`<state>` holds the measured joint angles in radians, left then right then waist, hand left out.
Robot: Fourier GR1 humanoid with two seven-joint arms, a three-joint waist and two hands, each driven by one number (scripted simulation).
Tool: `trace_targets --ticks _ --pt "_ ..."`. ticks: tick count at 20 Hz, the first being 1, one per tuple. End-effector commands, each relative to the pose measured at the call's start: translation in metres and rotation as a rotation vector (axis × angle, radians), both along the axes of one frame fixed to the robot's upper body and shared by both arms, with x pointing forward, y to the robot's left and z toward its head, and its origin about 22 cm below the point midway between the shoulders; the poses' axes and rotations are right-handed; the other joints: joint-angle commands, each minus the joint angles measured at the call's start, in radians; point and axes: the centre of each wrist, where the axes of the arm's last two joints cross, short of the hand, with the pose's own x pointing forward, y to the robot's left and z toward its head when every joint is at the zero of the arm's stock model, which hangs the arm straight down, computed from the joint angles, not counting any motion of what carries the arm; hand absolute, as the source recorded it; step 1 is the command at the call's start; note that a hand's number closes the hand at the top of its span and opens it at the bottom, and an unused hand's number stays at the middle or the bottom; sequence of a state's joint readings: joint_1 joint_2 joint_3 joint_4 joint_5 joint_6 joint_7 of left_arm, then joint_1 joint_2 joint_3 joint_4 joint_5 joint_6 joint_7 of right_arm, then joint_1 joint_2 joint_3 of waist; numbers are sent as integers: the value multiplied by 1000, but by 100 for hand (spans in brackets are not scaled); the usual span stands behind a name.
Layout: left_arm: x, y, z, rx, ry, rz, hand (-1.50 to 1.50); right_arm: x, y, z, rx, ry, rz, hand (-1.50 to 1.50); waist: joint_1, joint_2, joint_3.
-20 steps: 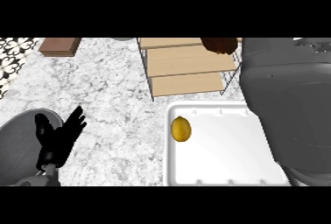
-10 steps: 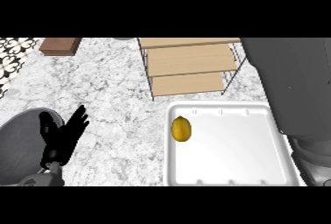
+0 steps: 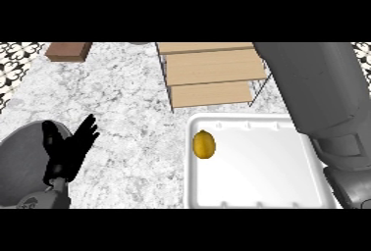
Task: Pick the sweet potato from the tray and place it in the tiered shelf
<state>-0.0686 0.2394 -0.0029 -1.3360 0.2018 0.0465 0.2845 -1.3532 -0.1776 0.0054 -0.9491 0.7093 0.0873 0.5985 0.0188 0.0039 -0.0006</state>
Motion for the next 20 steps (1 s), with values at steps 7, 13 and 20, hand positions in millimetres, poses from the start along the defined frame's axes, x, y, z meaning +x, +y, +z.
trace_targets --ticks 7,13,20 --pt "8 -8 7 6 -2 1 0 21 -13 -16 9 -29 47 150 -5 -2 0" --pt "-3 13 -9 5 -5 22 0 28 -17 -17 -7 -25 65 150 -5 -1 0" --pt "-11 6 -16 2 10 2 0 29 -16 -3 250 -64 -47 -150 11 3 0"
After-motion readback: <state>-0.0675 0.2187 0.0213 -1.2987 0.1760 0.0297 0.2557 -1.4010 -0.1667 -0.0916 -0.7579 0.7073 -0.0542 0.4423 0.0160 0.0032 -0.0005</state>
